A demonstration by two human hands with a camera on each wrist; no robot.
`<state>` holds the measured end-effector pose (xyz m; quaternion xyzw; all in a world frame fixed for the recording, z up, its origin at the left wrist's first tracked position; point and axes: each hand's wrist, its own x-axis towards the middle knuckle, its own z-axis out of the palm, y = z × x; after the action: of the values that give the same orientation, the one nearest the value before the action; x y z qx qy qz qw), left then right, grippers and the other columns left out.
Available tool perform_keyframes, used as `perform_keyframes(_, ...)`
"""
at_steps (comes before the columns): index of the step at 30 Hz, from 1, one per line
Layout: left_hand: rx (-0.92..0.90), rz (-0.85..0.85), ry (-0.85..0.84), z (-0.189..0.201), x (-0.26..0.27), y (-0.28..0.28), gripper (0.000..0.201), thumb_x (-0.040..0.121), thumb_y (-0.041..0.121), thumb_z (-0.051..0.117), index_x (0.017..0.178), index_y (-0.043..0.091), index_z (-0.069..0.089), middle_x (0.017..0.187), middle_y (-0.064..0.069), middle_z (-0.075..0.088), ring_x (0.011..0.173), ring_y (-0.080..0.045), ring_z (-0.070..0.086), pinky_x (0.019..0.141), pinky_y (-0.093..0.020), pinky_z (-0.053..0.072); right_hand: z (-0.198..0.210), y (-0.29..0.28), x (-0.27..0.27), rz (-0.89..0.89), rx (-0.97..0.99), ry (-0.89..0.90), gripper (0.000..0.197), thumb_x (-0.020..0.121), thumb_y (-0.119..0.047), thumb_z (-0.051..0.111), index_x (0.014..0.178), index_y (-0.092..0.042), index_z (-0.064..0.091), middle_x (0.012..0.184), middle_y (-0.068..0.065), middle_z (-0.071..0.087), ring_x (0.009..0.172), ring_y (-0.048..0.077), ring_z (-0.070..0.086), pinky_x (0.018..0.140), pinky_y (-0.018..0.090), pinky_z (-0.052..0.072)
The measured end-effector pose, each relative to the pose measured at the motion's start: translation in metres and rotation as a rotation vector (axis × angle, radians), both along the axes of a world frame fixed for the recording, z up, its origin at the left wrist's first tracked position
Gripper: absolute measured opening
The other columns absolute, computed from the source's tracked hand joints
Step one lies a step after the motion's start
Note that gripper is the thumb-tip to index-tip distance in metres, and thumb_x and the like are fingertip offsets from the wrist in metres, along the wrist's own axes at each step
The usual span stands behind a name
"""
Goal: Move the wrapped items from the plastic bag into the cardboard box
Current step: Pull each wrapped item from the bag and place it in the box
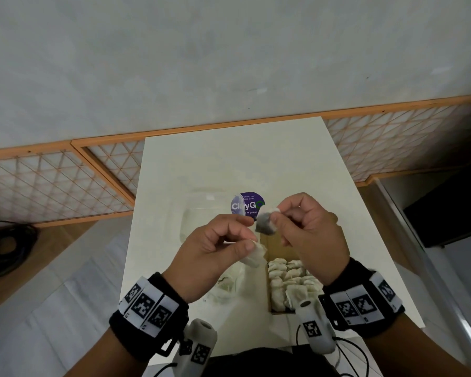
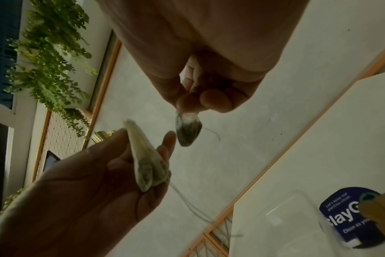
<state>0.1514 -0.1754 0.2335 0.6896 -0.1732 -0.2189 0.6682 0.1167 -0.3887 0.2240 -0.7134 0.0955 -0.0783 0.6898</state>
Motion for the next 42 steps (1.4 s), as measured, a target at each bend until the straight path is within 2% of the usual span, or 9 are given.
perform_keyframes(7, 0.087, 0.078, -0.136, -0.009, 0.001, -0.018, 0.008, 0.085, 0.022, 0.078, 0.093, 0.023, 0.079, 0.127, 0.013, 0.065, 0.118, -0.012, 0.064, 0.086, -0.029, 0.049, -0.005, 0.004, -0.010, 0.151, -0.007, -0.028, 0.011, 0.100, -0.003, 0.063, 0.097, -0.012, 0.059, 0.076, 0.014, 0.067, 0.060, 0.026, 0.055, 0.055, 0.035, 0.051)
perform_keyframes(9, 0.056, 0.093, -0.119, -0.011, 0.004, -0.021, 0.007, 0.086, 0.019, 0.078, 0.093, 0.021, 0.079, 0.117, 0.009, 0.069, 0.108, -0.016, 0.066, 0.081, -0.022, 0.046, -0.007, 0.004, -0.012, 0.167, 0.007, -0.027, 0.011, 0.100, 0.002, 0.060, 0.098, -0.009, 0.058, 0.075, 0.017, 0.065, 0.059, 0.021, 0.055, 0.056, 0.031, 0.052)
perform_keyframes(13, 0.018, 0.083, -0.094, -0.013, 0.008, -0.024, 0.005, 0.089, 0.020, 0.075, 0.093, 0.020, 0.077, 0.093, -0.010, 0.075, 0.083, -0.045, 0.060, 0.076, -0.049, 0.052, -0.008, 0.003, -0.016, 0.224, 0.027, -0.018, 0.007, 0.101, 0.004, 0.058, 0.101, -0.003, 0.057, 0.078, 0.023, 0.064, 0.060, 0.021, 0.057, 0.058, 0.028, 0.052)
perform_keyframes(16, 0.061, 0.094, -0.082, -0.009, 0.012, -0.026, 0.005, 0.092, 0.016, 0.075, 0.092, 0.020, 0.077, 0.081, -0.019, 0.072, 0.065, -0.039, 0.054, 0.063, -0.045, 0.049, -0.005, 0.000, -0.015, 0.255, 0.040, -0.002, 0.006, 0.100, -0.002, 0.062, 0.103, -0.003, 0.058, 0.081, 0.017, 0.068, 0.066, 0.022, 0.064, 0.063, 0.028, 0.053)
perform_keyframes(21, 0.013, 0.106, -0.085, -0.007, 0.020, -0.030, 0.021, 0.092, 0.015, 0.073, 0.109, 0.025, 0.072, 0.091, -0.004, 0.070, 0.073, -0.046, 0.057, 0.066, -0.047, 0.055, -0.006, -0.001, -0.010, 0.293, 0.098, 0.031, 0.025, 0.097, -0.008, 0.070, 0.119, -0.008, 0.059, 0.104, 0.019, 0.073, 0.091, 0.025, 0.067, 0.081, 0.046, 0.057)
perform_keyframes(27, 0.088, 0.065, -0.121, -0.009, 0.021, -0.035, 0.013, 0.093, 0.010, 0.075, 0.091, 0.023, 0.074, 0.083, -0.004, 0.075, 0.073, -0.035, 0.061, 0.071, -0.046, 0.055, -0.015, -0.004, -0.004, 0.298, 0.008, 0.078, 0.007, 0.100, -0.005, 0.064, 0.101, 0.002, 0.066, 0.080, -0.007, 0.073, 0.078, 0.004, 0.068, 0.074, 0.024, 0.053)
perform_keyframes(33, 0.154, 0.086, -0.105, -0.018, 0.020, -0.030, 0.012, 0.090, 0.009, 0.078, 0.088, 0.021, 0.074, 0.072, 0.011, 0.067, 0.062, -0.011, 0.051, 0.061, -0.020, 0.047, -0.016, -0.026, -0.008, 0.268, -0.146, 0.115, 0.002, 0.098, -0.008, 0.068, 0.097, -0.008, 0.070, 0.085, 0.012, 0.074, 0.078, 0.023, 0.070, 0.075, 0.034, 0.058)
perform_keyframes(38, 0.278, 0.090, -0.083, -0.037, 0.021, -0.011, 0.008, 0.092, 0.014, 0.076, 0.089, 0.021, 0.074, 0.075, 0.007, 0.069, 0.066, -0.010, 0.057, 0.065, -0.018, 0.050, -0.019, -0.086, -0.032, 0.166, -0.390, 0.180, 0.019, 0.096, -0.013, 0.071, 0.092, -0.031, 0.067, 0.089, -0.001, 0.077, 0.084, 0.019, 0.074, 0.079, 0.035, 0.059)
perform_keyframes(42, 0.391, 0.095, -0.047, -0.057, 0.018, 0.003, 0.006, 0.092, 0.016, 0.075, 0.090, 0.022, 0.074, 0.084, 0.003, 0.074, 0.075, -0.024, 0.066, 0.070, -0.025, 0.055, -0.057, -0.127, -0.056, 0.203, -0.562, 0.396, 0.013, 0.094, -0.021, 0.073, 0.090, -0.028, 0.062, 0.082, -0.003, 0.071, 0.074, 0.015, 0.066, 0.072, 0.038, 0.056)
